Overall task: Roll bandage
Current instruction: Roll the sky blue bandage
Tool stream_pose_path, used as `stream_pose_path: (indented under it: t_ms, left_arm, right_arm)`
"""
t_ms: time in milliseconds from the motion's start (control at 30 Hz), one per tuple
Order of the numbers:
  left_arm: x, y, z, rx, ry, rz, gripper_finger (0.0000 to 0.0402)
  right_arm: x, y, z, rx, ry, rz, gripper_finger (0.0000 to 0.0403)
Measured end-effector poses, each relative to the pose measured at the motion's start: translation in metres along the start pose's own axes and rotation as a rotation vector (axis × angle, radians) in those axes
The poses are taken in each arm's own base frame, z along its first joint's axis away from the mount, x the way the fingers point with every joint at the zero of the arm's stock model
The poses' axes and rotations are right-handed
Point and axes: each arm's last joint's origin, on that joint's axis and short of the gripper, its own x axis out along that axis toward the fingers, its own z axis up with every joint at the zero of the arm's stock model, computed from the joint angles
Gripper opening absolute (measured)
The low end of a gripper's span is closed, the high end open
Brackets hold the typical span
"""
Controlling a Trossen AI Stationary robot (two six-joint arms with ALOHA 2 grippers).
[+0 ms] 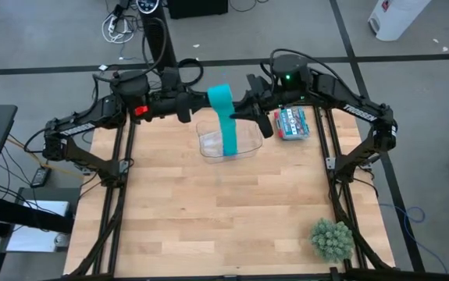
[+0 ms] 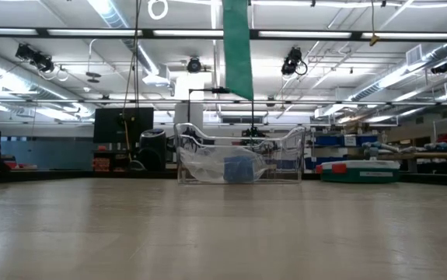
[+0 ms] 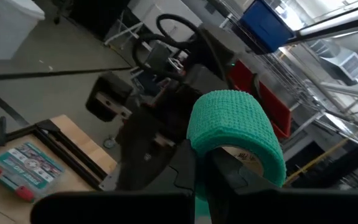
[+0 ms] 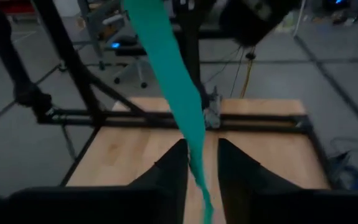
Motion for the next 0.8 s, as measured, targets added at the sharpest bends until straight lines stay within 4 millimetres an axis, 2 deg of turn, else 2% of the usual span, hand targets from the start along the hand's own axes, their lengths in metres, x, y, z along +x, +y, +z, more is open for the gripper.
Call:
stream_pose_path:
  t_ms: [167, 333, 500, 800]
  left_arm:
    - [0.000, 0.003, -0.004, -0.038, 0.050, 0.027, 0.0019]
    - [0.004, 0.009, -0.013, -0.096, 0.158, 0.041, 0.0019]
    - [0.005, 0.011, -0.017, -0.128, 0.210, 0.045, 0.0019]
    - [0.003, 0.013, -0.019, -0.152, 0.233, 0.070, 0.0019]
  right_arm:
    - [-0.022, 0.014, 0.000, 0.010, 0.029, 0.012, 0.0139]
    - [-0.030, 0.031, 0.012, -0.097, -0.055, -0.121, 0.0175]
    - [-0.027, 0.036, 0.015, -0.143, -0.057, -0.255, 0.0192]
    - [-0.024, 0.039, 0.022, -0.165, -0.137, -0.224, 0.0195]
